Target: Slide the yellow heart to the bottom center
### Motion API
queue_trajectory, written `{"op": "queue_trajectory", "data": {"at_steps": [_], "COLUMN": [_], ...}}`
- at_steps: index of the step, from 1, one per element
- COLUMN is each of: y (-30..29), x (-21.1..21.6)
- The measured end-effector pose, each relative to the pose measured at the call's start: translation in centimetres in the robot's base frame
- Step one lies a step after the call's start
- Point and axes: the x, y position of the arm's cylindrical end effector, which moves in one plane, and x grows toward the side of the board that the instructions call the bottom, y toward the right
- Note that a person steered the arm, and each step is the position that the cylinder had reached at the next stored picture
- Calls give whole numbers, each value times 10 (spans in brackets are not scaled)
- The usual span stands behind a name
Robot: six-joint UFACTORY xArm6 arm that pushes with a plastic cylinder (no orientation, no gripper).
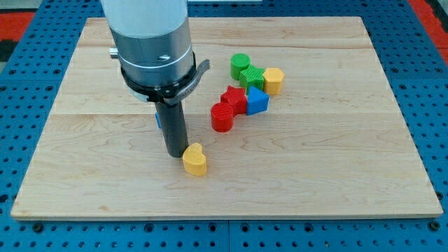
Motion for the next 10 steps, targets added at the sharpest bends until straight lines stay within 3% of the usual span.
{"op": "queue_trajectory", "data": {"at_steps": [5,10], "y": [6,23], "x": [-15,33]}}
